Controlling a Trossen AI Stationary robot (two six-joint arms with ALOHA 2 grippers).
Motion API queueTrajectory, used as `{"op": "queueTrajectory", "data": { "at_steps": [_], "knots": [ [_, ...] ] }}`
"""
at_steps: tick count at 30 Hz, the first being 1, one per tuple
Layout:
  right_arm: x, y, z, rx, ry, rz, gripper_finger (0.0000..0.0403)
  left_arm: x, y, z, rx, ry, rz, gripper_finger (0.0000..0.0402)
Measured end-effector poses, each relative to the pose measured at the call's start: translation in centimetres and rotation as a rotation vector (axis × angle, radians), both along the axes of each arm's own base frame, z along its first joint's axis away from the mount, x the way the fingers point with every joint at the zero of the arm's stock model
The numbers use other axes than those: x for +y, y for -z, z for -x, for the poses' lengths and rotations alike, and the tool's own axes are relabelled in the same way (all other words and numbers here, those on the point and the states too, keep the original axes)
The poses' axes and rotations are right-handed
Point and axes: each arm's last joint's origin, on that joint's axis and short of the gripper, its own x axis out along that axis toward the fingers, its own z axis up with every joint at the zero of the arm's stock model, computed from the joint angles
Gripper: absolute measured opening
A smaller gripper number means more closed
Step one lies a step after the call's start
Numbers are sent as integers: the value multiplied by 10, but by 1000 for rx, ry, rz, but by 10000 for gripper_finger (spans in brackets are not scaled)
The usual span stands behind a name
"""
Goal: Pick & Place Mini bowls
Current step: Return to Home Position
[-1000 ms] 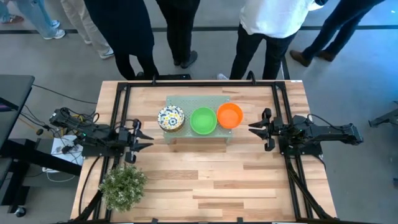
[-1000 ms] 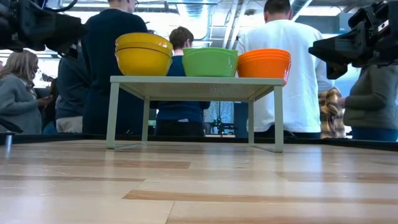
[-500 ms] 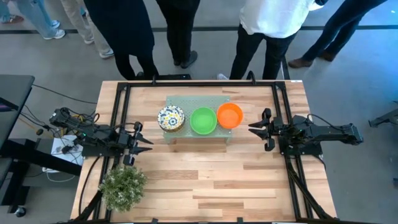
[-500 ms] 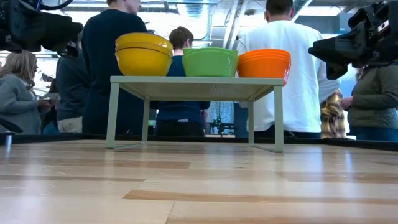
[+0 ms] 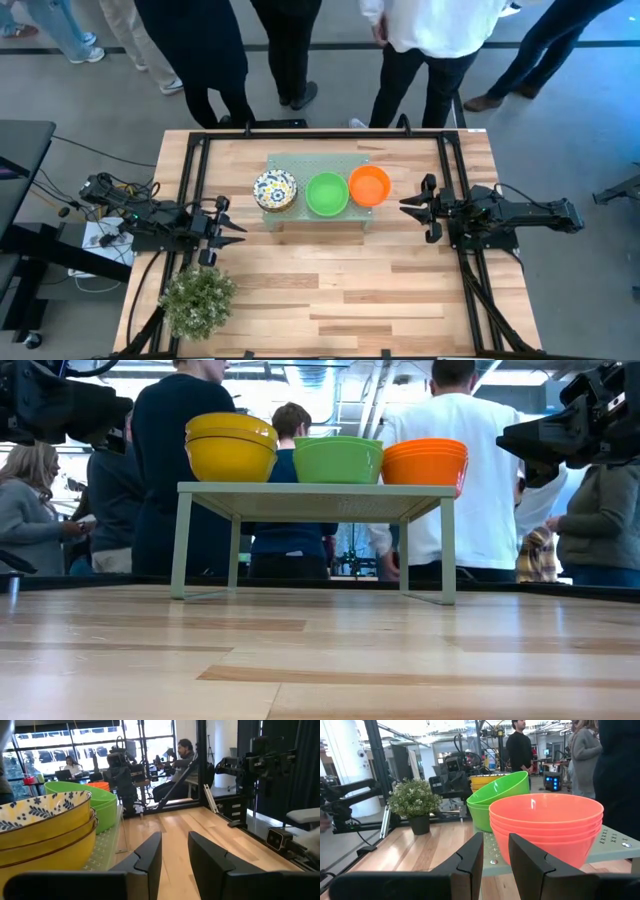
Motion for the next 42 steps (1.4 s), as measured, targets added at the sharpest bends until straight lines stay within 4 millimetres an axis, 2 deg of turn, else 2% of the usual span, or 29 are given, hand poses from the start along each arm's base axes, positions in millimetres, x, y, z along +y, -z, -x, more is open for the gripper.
{"op": "queueTrajectory", "data": {
  "at_steps": [42],
  "knots": [
    [0, 0, 0, 1, 0, 0, 87, 0, -2, 0, -15, 0, 7, 97]
  ]
}}
